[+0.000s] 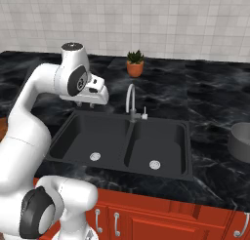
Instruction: Place the saucepan in the left basin and the bowl in the right basin of the sink.
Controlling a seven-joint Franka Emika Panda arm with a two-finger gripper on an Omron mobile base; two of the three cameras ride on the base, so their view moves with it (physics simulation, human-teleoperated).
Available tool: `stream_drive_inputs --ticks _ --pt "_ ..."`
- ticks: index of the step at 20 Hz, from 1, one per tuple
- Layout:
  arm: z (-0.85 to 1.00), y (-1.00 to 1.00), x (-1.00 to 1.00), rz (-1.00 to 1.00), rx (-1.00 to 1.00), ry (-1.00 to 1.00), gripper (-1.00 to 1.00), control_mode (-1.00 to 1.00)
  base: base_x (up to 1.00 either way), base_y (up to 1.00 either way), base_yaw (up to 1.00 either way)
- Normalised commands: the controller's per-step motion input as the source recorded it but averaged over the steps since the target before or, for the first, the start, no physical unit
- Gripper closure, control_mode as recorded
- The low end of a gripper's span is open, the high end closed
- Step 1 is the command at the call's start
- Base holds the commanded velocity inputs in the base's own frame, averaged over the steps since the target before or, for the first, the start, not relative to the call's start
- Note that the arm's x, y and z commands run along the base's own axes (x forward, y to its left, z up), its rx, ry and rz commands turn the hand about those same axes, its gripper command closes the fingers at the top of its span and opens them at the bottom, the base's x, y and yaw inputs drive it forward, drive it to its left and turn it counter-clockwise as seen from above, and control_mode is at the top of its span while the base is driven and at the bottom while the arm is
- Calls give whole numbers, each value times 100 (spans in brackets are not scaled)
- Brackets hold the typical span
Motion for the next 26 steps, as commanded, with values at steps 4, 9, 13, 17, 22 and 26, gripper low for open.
stream_drive_inputs --ticks 4,9,13,17,22,26 --pt "0 0 -2 0 0 0 -100 -100 0 0 0" --pt "0 5 -16 6 -2 -8 -100 -100 0 0 0" --pt "0 26 -19 7 -3 -6 -100 -100 0 0 0" --pt "0 34 -14 9 0 -3 -100 -100 0 0 0" --pt "0 34 -10 8 0 -1 -100 -100 0 0 0" --pt "0 38 -6 5 0 0 -100 -100 0 0 0"
